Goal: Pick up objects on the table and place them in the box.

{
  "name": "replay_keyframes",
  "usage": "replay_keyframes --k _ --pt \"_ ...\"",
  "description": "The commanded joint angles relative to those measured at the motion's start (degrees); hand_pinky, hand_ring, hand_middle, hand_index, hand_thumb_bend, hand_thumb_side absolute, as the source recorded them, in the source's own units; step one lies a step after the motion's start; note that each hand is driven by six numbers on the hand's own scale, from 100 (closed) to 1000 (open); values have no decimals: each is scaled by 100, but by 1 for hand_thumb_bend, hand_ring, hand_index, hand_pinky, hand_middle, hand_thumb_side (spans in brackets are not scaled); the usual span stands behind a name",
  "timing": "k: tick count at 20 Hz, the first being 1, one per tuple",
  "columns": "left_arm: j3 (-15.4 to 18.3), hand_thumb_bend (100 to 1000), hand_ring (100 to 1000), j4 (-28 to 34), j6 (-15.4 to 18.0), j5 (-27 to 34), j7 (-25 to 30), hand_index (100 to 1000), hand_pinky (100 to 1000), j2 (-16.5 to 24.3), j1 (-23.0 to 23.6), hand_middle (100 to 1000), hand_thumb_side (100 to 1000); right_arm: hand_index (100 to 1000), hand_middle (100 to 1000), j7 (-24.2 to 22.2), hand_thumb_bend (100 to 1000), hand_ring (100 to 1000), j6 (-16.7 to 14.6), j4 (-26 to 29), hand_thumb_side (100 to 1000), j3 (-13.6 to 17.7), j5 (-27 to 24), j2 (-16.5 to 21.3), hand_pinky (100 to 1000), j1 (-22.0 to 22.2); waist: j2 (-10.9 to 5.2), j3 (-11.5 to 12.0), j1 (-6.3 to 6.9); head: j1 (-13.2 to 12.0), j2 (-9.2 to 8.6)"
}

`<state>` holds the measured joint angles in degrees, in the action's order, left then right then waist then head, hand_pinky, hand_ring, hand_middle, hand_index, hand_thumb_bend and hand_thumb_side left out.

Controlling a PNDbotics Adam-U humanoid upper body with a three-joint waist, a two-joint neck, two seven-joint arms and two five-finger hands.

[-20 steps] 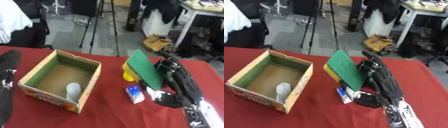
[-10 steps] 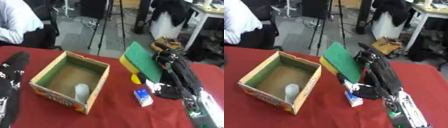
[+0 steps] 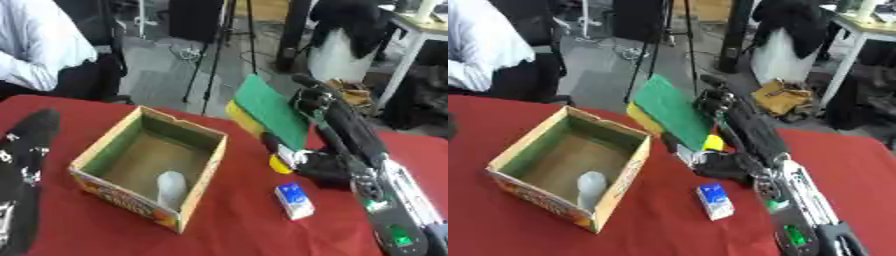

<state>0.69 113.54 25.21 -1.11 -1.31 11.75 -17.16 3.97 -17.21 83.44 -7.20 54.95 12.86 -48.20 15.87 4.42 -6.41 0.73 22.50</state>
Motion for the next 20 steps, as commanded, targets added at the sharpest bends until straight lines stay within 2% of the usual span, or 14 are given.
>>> replay_keyframes --k 1,9,13,20 --pt "-28 100 942 106 4 40 34 824 1000 0 -84 875 866 630 529 -104 277 953 -72 -256 957 39 -96 156 957 -270 -100 41 28 81 -45" --pt "-73 100 943 106 6 97 103 825 1000 -5 -126 877 869 626 524 -257 269 951 -217 -850 951 80 -100 163 956 -790 -34 266 -5 221 18" --pt "-92 100 944 106 11 129 135 825 1000 -5 -163 878 873 625 523 -334 265 951 -291 -1138 947 82 -81 192 953 -1066 38 434 -61 263 46" --pt "-143 100 946 106 3 189 208 825 1000 -39 -240 880 878 623 519 -369 265 948 -363 -1537 950 116 -3 183 951 -1422 122 662 -112 402 -52"
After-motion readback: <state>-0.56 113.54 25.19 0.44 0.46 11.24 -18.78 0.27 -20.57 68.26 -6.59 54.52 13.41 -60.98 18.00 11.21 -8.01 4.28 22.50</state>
